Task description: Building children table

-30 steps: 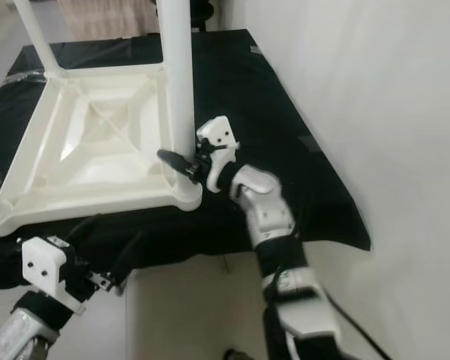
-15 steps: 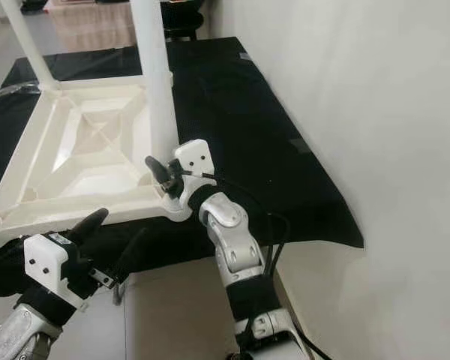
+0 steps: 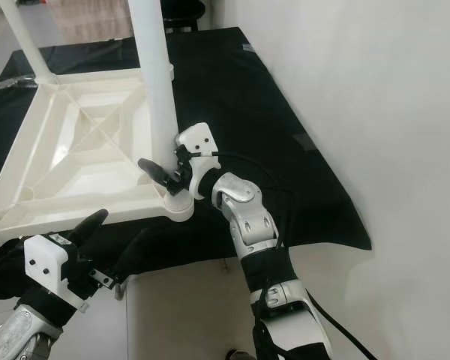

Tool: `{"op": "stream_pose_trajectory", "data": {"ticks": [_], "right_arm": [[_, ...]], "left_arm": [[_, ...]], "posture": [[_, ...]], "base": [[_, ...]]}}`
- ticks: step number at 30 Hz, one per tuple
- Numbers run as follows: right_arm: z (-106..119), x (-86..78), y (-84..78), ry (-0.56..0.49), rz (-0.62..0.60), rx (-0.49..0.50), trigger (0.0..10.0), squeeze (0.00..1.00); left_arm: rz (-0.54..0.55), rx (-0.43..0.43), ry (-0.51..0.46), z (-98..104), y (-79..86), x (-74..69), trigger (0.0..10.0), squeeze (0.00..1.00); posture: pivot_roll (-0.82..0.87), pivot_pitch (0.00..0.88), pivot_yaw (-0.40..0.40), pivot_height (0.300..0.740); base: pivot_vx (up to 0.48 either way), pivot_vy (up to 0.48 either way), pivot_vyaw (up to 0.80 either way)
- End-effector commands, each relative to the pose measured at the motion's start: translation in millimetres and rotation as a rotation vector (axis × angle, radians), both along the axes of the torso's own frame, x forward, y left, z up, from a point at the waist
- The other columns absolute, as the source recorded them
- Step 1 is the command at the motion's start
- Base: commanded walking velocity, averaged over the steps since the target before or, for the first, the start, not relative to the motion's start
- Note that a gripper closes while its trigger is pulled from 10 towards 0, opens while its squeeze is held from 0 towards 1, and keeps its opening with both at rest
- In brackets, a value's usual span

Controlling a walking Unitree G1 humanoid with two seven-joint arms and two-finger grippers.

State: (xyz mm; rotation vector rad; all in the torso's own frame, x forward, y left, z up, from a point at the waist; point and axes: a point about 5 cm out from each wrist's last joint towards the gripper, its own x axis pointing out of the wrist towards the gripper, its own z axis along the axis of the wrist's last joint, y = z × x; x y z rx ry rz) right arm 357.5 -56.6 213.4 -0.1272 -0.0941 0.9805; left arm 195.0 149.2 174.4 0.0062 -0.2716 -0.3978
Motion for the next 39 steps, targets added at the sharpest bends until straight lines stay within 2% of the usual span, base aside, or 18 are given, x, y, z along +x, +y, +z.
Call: {"op": "stream_pose_trajectory", "data": {"ticks": [1, 2, 3, 17, 18, 19, 22, 26, 27, 28, 30, 32, 33, 35, 37, 39], "right_arm": [[10.9, 2.5, 0.6, -0.031, 0.109, -0.027, 10.0, 0.0], [19.5, 6.7, -3.8, -0.037, 0.186, -0.057, 10.0, 0.0], [21.0, 7.3, -4.5, -0.037, 0.199, -0.061, 10.0, 0.0], [25.2, 11.4, -9.5, -0.027, 0.226, -0.078, 10.0, 0.0], [25.6, 11.5, -10.3, -0.025, 0.232, -0.077, 1.8, 0.0], [24.0, 10.4, -16.4, -0.019, 0.215, -0.069, 0.0, 0.0], [15.8, 6.6, -35.6, -0.005, 0.139, -0.069, 0.0, 0.0], [10.2, 7.1, -46.4, 0.005, 0.11, -0.078, 0.0, 0.0], [0.3, 1.9, -60.0, 0.03, 0.02, -0.077, 0.0, 0.0], [-2.1, 0.0, -63.2, 0.037, -0.005, -0.077, 0.0, 0.0], [-17.2, -6.9, -65.8, 0.096, -0.162, -0.049, 0.0, 0.0], [-21.1, -8.7, -66.6, 0.112, -0.203, -0.043, 0.0, 0.0], [-42.8, -22.5, -55.0, 0.159, -0.398, -0.024, 0.0, 0.0], [-61.2, -42.7, -48.0, 0.211, -0.646, -0.003, 0.0, 0.0], [-59.4, -39.9, -24.4, 0.182, -0.62, 0.007, 0.0, 0.0], [-42.2, -23.8, -4.5, 0.117, -0.571, 0.042, 0.0, 0.0]], "left_arm": [[0.01, 0.01, 0.029, -5.8, 2.7, -1.5, 10.0, 0.0], [0.011, 0.011, 0.032, -5.8, 2.9, -2.3, 10.0, 0.0], [0.011, 0.011, 0.032, -5.8, 2.9, -2.5, 10.0, 0.0], [0.011, 0.013, 0.035, -5.8, 2.9, -3.3, 10.0, 0.0], [0.011, 0.013, 0.035, -5.7, 2.8, -3.4, 10.0, 0.0], [0.01, 0.012, 0.035, -5.7, 2.4, -3.3, 10.0, 0.0], [0.008, 0.011, 0.035, -5.5, 1.9, -3.3, 10.0, 0.0], [0.007, 0.01, 0.034, -5.4, 2.1, -3.3, 10.0, 0.0], [0.006, 0.009, 0.033, -5.0, 2.9, -3.3, 10.0, 0.0], [0.006, 0.009, 0.033, -4.9, 3.1, -3.3, 10.0, 0.0], [0.006, 0.01, 0.033, -4.9, 4.1, -3.4, 10.0, 0.0], [0.006, 0.01, 0.033, -5.0, 4.4, -3.5, 10.0, 0.0], [0.008, 0.012, 0.033, -5.0, 5.3, -3.5, 10.0, 0.0], [0.009, 0.014, 0.033, -5.0, 6.2, -3.4, 10.0, 0.0], [0.013, 0.016, 0.034, -6.1, 5.6, -2.7, 10.0, 0.0], [0.011, 0.017, 0.034, -7.1, 4.4, -1.0, 10.0, 0.0]], "posture": [[0.03, 0.202, 0.018, 0.74], [0.04, 0.203, 0.017, 0.74], [0.04, 0.203, 0.017, 0.74], [0.04, 0.208, 0.017, 0.74], [0.04, 0.209, 0.017, 0.74], [0.04, 0.208, 0.021, 0.74], [0.03, 0.209, 0.024, 0.74], [0.03, 0.21, 0.023, 0.74], [0.02, 0.212, 0.02, 0.74], [0.02, 0.212, 0.02, 0.74], [0.03, 0.211, 0.009, 0.74], [0.03, 0.211, 0.009, 0.74], [0.02, 0.207, 0.01, 0.74], [0.02, 0.207, 0.01, 0.74], [0.03, 0.197, 0.022, 0.74], [0.03, 0.18, 0.015, 0.74]], "base": [[0.0, 0.0, 0.0], [0.0, 0.0, 0.0], [0.0, 0.0, 0.0], [0.0, 0.0, 0.0], [0.0, 0.0, 0.0], [0.0, 0.0, 0.0], [0.0, 0.0, 0.0], [0.0, 0.0, 0.0], [0.0, 0.0, 0.0], [0.0, 0.0, 0.0], [0.0, 0.0, 0.0], [0.0, 0.0, 0.0], [0.0, 0.0, 0.0], [0.0, 0.0, 0.0], [0.0, 0.0, 0.0], [0.0, 0.0, 0.0]]}}
